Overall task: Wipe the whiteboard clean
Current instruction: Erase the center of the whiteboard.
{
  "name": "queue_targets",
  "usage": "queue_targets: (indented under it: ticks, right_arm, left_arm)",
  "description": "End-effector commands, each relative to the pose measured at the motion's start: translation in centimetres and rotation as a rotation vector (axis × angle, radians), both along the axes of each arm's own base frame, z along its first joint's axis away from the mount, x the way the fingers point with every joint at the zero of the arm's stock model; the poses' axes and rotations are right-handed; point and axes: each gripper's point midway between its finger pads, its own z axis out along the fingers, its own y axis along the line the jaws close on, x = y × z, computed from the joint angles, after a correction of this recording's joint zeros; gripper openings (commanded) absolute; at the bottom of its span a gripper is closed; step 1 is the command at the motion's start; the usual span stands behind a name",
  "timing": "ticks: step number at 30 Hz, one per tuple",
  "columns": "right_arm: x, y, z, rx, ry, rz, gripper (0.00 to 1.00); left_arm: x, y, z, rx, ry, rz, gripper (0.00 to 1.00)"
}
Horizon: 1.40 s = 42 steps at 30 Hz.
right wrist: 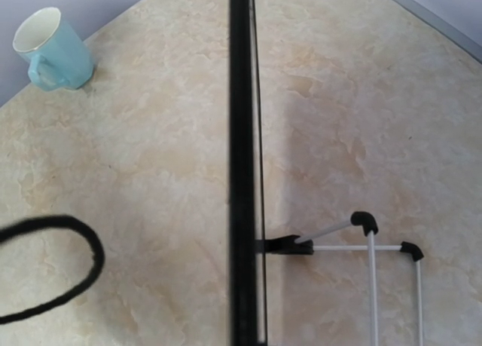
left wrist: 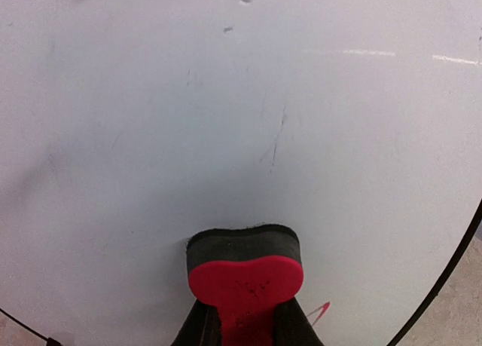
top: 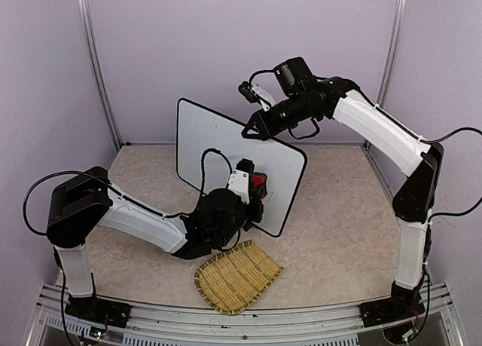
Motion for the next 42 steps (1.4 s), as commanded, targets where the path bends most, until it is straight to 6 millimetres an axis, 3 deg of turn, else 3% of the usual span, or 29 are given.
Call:
queue_targets:
  ticks: [1,7,11,15,23,27,30,33,42]
  right_arm:
    - [-5.2,2.7,-7.8,-0.086,0.293,0.118,0.0]
    - [-5.1,2.7,-7.9,-0.088,0.294,0.117,0.0]
    - [-5.1,2.7,-8.1,-0.089,0.298,0.118,0.0]
    - [-5.1,2.8,-8.3,-0.091,0.303,0.118,0.0]
    - [-5.1,2.8,-8.2,-0.092,0.299,0.116,0.0]
    - [-5.1,2.7,-8.1,-0.091,0.294,0.117,0.0]
    - [-5.1,2.8,-8.3,-0.092,0.297,0.117,0.0]
    - [-5.1,2.8,-8.4,-0.093,0.301,0.12,0.0]
    - [-5.0,2.7,-8.6,-0.1,0.298,0.114,0.0]
  left_arm:
    - [0.0,0.9,-6.6,0.118,0.11,0.025,0.2]
    - [0.1,1.4,-10.0,0.177,0.172,0.053,0.2]
    - [0.5,1.4,-9.6,0.17,0.166,0.068,0.2]
    - [1.0,1.2,-5.9,0.123,0.113,0.081,0.2]
    - [1.7,1.7,4.2,0.008,-0.041,0.106,0.2]
    - [2.0,2.6,6.7,-0.021,-0.074,0.112,0.21]
    - [2.1,2.6,6.5,-0.016,-0.071,0.102,0.21]
    - [2.1,2.2,5.0,0.0,-0.046,0.089,0.21]
    - [0.8,0.0,-3.2,0.101,0.072,0.038,0.2]
